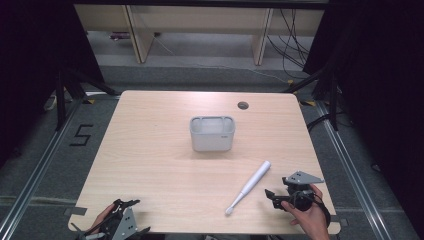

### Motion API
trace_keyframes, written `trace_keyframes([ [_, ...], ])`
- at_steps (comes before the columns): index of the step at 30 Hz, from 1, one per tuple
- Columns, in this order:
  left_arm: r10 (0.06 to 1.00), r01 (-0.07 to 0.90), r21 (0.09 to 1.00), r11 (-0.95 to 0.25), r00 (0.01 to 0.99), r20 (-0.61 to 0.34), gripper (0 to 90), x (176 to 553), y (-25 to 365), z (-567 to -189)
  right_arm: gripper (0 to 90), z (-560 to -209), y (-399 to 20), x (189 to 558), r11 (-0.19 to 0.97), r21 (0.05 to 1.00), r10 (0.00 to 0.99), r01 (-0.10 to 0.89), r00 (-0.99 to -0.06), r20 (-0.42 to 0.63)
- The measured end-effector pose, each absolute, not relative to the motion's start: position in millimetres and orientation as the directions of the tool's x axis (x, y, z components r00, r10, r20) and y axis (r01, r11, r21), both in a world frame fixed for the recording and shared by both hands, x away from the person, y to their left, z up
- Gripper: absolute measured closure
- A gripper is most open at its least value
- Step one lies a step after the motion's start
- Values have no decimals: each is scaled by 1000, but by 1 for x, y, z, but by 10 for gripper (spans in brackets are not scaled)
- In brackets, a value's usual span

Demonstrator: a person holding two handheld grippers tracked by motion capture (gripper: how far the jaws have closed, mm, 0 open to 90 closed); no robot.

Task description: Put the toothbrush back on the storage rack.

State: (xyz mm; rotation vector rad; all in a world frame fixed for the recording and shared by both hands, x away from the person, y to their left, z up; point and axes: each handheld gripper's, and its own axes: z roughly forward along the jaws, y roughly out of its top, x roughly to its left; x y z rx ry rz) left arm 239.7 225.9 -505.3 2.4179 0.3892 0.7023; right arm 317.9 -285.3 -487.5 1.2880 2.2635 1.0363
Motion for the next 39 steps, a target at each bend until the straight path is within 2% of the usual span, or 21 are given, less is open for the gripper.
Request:
trace_keyframes([
  [11, 433, 106, 618, -779, 805, 407, 153, 240, 225, -507, 208, -488, -284, 322, 348, 743, 837, 571, -547, 29],
  [14, 424, 108, 614, -782, 814, 397, 153, 240, 225, -507, 237, -485, -281, 323, 350, 743, 839, 571, -544, 24],
  [15, 430, 109, 618, -779, 810, 399, 153, 240, 225, -507, 237, -485, -282, 325, 376, 754, 829, 539, -559, -14],
  [16, 427, 108, 614, -782, 811, 401, 153, 240, 225, -507, 237, -485, -280, 325, 352, 752, 836, 557, -549, 16],
  [26, 424, 110, 613, -782, 815, 395, 152, 241, 225, -507, 249, -482, -278, 332, 358, 760, 829, 542, -560, 9],
  [29, 428, 106, 614, -782, 807, 407, 153, 240, 225, -508, 252, -481, -276, 331, 339, 757, 842, 559, -538, 21],
  [39, 430, 108, 614, -782, 807, 405, 152, 241, 225, -508, 282, -478, -272, 343, 386, 771, 827, 506, -560, -47],
])
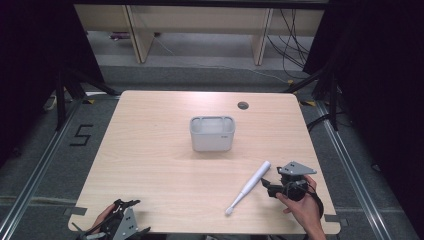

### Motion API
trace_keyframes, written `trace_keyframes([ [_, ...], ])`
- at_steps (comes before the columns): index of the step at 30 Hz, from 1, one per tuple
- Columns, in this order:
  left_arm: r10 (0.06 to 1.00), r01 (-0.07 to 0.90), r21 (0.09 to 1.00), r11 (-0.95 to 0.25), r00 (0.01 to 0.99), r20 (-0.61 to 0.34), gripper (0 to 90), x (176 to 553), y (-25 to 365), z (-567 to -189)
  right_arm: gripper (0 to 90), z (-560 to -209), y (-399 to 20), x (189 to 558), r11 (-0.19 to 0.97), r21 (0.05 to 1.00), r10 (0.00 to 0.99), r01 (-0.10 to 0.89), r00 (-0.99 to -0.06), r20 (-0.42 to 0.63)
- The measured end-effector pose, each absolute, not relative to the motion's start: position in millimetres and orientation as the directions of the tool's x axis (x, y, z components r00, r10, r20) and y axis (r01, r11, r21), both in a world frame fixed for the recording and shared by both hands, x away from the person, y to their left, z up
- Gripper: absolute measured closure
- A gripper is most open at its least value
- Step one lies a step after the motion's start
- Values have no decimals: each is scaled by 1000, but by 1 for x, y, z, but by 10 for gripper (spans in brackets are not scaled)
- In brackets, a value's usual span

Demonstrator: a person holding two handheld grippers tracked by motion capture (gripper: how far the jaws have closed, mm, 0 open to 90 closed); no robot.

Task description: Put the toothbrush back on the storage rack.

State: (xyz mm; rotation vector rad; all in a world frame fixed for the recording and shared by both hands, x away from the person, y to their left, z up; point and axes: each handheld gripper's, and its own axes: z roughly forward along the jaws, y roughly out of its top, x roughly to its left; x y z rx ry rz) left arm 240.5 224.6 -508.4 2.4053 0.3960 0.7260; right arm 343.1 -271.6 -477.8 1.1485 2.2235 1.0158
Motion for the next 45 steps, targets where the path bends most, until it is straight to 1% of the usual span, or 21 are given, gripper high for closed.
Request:
trace_keyframes([
  [1, 430, 108, 614, -782, 807, 405, 152, 241, 225, -508, 291, -477, -269, 343, 367, 769, 838, 523, -544, -30],
  [2, 431, 107, 614, -782, 805, 408, 153, 241, 225, -508, 310, -477, -268, 346, 381, 773, 830, 508, -556, -43],
  [3, 430, 107, 615, -781, 806, 406, 153, 241, 224, -508, 328, -477, -267, 348, 375, 767, 827, 521, -562, -22],
  [4, 430, 107, 615, -781, 806, 407, 153, 241, 224, -508, 336, -476, -264, 347, 350, 763, 838, 544, -546, 5],
  [6, 425, 109, 616, -780, 815, 394, 153, 241, 225, -508, 340, -474, -262, 349, 354, 757, 837, 550, -548, 7],
  [8, 430, 111, 611, -783, 807, 405, 153, 241, 225, -509, 369, -475, -260, 357, 397, 767, 817, 503, -574, -46],
  [10, 426, 109, 612, -784, 811, 401, 153, 241, 225, -508, 415, -474, -257, 359, 393, 771, 819, 501, -571, -47],
  [12, 431, 108, 614, -782, 806, 406, 153, 241, 225, -508, 445, -471, -253, 360, 358, 773, 829, 524, -559, -4],
  [14, 431, 108, 615, -781, 806, 406, 153, 241, 224, -508, 496, -470, -253, 365, 375, 790, 814, 485, -580, -31],
  [17, 427, 112, 612, -783, 811, 399, 153, 240, 225, -508, 569, -472, -248, 369, 392, 769, 804, 505, -594, -20],
  [18, 427, 112, 612, -783, 811, 399, 153, 240, 225, -508, 569, -472, -248, 369, 392, 769, 804, 505, -594, -20],
  [19, 428, 108, 613, -783, 809, 404, 152, 240, 225, -508, 612, -474, -246, 372, 418, 769, 800, 484, -598, -59],
  [20, 428, 108, 613, -783, 809, 404, 153, 240, 225, -508, 612, -474, -246, 372, 418, 769, 800, 484, -598, -59],
  [21, 429, 107, 614, -782, 806, 407, 153, 241, 224, -508, 659, -475, -243, 373, 414, 756, 804, 507, -594, -42],
  [22, 429, 107, 614, -782, 806, 407, 153, 241, 224, -508, 659, -475, -243, 373, 414, 756, 804, 507, -594, -42],
  [23, 429, 107, 614, -782, 807, 405, 153, 240, 224, -508, 701, -476, -242, 378, 444, 753, 786, 485, -614, -68],
  [29, 427, 106, 613, -783, 809, 405, 153, 240, 225, -508, 802, -483, -242, 388, 460, 735, 787, 498, -613, -78],
  [33, 428, 106, 614, -782, 808, 405, 153, 240, 224, -508, 827, -483, -241, 389, 465, 713, 793, 525, -605, -72],
  [38, 418, 106, 613, -783, 820, 392, 152, 240, 225, -508, 867, -485, -241, 396, 485, 705, 785, 518, -613, -89],
  [40, 427, 106, 613, -783, 808, 406, 152, 241, 224, -508, 871, -486, -241, 397, 488, 701, 784, 520, -615, -90],
  [45, 416, 112, 606, -788, 822, 389, 152, 240, 224, -507, 873, -487, -243, 402, 496, 697, 783, 518, -613, -102],
])
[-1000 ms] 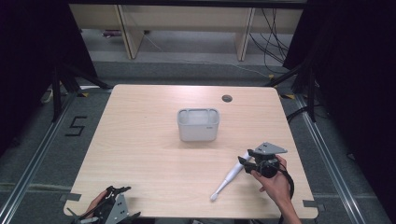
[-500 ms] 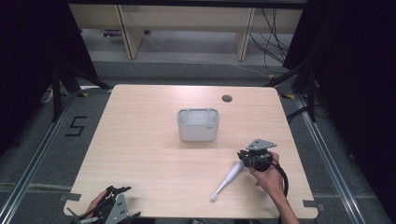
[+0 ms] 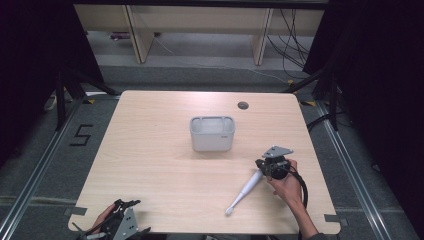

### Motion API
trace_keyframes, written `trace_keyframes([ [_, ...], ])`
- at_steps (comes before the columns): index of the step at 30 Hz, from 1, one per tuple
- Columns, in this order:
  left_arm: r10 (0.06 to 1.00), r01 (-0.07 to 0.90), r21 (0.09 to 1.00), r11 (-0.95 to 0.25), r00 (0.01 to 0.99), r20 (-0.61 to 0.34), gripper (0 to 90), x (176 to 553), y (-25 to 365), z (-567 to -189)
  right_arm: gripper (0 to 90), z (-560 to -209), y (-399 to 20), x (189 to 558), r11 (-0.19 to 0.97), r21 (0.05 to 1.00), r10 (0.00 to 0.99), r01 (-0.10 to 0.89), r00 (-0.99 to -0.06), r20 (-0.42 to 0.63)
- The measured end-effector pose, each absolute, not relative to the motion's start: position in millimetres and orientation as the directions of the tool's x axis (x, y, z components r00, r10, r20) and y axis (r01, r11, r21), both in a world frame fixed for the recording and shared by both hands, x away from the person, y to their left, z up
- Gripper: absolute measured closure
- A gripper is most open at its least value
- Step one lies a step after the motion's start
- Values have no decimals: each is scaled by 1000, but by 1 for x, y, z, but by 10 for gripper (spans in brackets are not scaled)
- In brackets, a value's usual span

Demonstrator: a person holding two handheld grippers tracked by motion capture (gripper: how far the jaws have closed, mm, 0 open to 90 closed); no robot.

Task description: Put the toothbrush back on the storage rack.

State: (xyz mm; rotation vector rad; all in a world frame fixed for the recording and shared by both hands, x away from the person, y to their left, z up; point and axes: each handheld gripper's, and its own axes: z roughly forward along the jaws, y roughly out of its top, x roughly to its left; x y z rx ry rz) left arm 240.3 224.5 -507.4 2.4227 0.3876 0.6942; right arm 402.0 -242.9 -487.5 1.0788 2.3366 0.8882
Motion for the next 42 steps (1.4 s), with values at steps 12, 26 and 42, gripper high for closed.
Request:
trace_keyframes([
  [12, 416, 103, 614, -783, 820, 393, 152, 240, 224, -508, 877, -488, -247, 403, 491, 675, 793, 550, -604, -84],
  [26, 418, 103, 614, -783, 818, 396, 152, 240, 225, -507, 879, -489, -254, 394, 497, 669, 787, 552, -611, -81],
  [42, 414, 107, 607, -787, 822, 392, 152, 239, 225, -506, 880, -489, -260, 377, 505, 649, 781, 569, -622, -63],
])
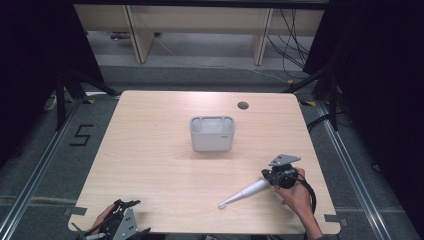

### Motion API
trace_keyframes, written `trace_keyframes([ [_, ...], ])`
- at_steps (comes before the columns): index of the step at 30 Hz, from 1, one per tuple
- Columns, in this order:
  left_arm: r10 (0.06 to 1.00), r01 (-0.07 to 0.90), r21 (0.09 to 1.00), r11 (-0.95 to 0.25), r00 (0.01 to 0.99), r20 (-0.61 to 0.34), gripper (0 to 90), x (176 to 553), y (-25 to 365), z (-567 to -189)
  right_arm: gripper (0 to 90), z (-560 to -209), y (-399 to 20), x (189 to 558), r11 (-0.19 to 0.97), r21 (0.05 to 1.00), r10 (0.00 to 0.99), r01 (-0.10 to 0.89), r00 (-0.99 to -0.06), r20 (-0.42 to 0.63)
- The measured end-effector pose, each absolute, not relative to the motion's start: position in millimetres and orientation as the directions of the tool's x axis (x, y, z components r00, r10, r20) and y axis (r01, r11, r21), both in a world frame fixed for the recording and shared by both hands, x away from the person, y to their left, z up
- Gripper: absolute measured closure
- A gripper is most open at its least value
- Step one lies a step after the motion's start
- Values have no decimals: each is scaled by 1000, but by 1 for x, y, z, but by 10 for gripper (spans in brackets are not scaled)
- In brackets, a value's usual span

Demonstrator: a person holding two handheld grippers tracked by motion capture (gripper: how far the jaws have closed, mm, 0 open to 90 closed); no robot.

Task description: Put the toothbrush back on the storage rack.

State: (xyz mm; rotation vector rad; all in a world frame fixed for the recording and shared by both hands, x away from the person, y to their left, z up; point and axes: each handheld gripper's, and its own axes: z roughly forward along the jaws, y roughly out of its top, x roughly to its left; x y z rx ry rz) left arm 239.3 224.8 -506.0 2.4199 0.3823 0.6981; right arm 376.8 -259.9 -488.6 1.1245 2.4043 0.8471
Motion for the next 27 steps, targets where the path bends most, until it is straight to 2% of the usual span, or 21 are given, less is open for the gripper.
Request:
trace_keyframes([
  [8, 425, 101, 616, -781, 808, 407, 152, 239, 224, -507, 880, -490, -265, 368, 514, 637, 771, 575, -635, -49],
  [11, 427, 101, 617, -781, 806, 409, 152, 239, 224, -508, 879, -489, -266, 363, 486, 630, 790, 606, -613, -20],
  [17, 426, 102, 616, -781, 808, 407, 152, 239, 224, -508, 878, -490, -269, 358, 521, 637, 766, 569, -641, -54],
  [21, 426, 101, 615, -782, 807, 409, 152, 239, 224, -507, 877, -489, -269, 351, 504, 617, 780, 604, -625, -25],
  [22, 426, 100, 615, -782, 806, 411, 152, 239, 224, -507, 877, -492, -269, 350, 497, 640, 783, 586, -621, -40],
  [27, 423, 101, 614, -783, 810, 406, 152, 239, 224, -507, 876, -491, -272, 346, 515, 626, 774, 585, -632, -46],
])
